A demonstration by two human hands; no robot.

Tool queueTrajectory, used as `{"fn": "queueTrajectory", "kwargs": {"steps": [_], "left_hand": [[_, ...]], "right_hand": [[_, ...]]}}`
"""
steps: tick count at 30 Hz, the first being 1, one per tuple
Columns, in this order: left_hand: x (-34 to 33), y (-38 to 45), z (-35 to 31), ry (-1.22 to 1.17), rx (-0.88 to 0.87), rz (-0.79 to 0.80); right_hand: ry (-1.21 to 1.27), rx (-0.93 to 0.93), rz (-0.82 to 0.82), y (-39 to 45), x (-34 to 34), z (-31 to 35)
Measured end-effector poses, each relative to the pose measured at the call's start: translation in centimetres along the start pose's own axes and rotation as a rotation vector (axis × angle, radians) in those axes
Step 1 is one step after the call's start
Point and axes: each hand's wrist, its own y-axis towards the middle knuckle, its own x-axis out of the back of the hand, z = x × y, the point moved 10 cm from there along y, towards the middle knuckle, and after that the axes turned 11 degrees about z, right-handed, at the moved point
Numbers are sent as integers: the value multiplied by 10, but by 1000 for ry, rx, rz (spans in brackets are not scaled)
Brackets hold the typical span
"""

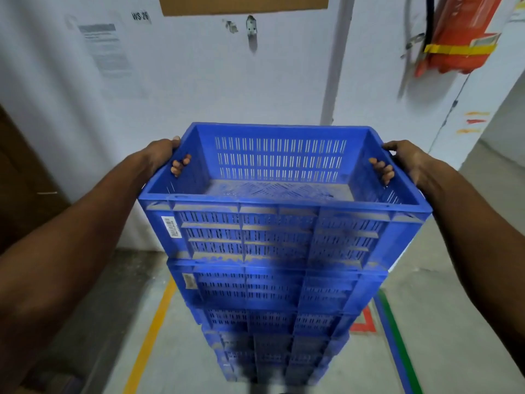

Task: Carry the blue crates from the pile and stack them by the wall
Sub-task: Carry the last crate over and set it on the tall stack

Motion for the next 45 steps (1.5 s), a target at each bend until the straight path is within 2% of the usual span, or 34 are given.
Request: {"fn": "queueTrajectory", "kwargs": {"steps": [9,14,19,23,29,33,36,40,45], "left_hand": [[9,-16,12,26,-20,-50],[13,-30,-3,296,-83,-147],[8,-49,-10,599,-42,-207],[5,-70,-9,845,12,-275],[0,-105,6,892,-33,-393],[5,-120,9,675,-176,-502],[9,-120,14,525,-222,-511],[10,-128,15,491,-236,-554],[-4,-130,8,699,-204,-495]], "right_hand": [[10,-18,-19,-6,-10,-11],[-175,76,-77,-13,-6,-3],[-284,210,-182,-35,-4,2],[-538,267,-194,-46,-14,11],[-947,240,-306,-76,-14,-1],[-907,270,-370,-97,-8,-20],[-694,366,-483,-113,-8,-31],[-565,451,-616,-134,-16,-31],[-543,404,-621,-139,-18,-33]]}}
